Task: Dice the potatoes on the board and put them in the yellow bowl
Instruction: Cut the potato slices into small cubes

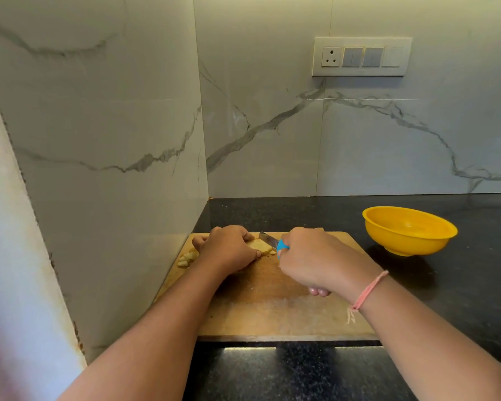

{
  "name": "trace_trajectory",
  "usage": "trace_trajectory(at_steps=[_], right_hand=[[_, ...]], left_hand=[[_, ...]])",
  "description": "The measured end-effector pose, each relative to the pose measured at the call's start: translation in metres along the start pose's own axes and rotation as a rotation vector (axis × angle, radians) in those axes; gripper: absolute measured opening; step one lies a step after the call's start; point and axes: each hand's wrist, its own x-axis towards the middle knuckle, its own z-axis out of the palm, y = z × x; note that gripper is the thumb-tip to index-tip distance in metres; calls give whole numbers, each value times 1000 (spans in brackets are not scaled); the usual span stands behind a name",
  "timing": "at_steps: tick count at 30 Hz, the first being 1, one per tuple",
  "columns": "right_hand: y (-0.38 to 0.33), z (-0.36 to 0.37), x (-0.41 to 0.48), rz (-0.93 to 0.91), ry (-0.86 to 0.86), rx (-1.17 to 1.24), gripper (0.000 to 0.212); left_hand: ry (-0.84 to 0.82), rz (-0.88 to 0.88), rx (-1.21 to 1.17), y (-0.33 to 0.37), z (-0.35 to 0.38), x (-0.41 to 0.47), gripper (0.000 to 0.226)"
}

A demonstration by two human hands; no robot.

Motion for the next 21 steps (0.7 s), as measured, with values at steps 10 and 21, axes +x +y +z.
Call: trace_trajectory(at_steps=[10,21], right_hand=[[-10,-6,12,25,-98,72,15],[6,-3,-38,4,-86,-80,35]], left_hand=[[9,0,13,0,1,0,42],[19,6,14,-2,0,-3,45]])
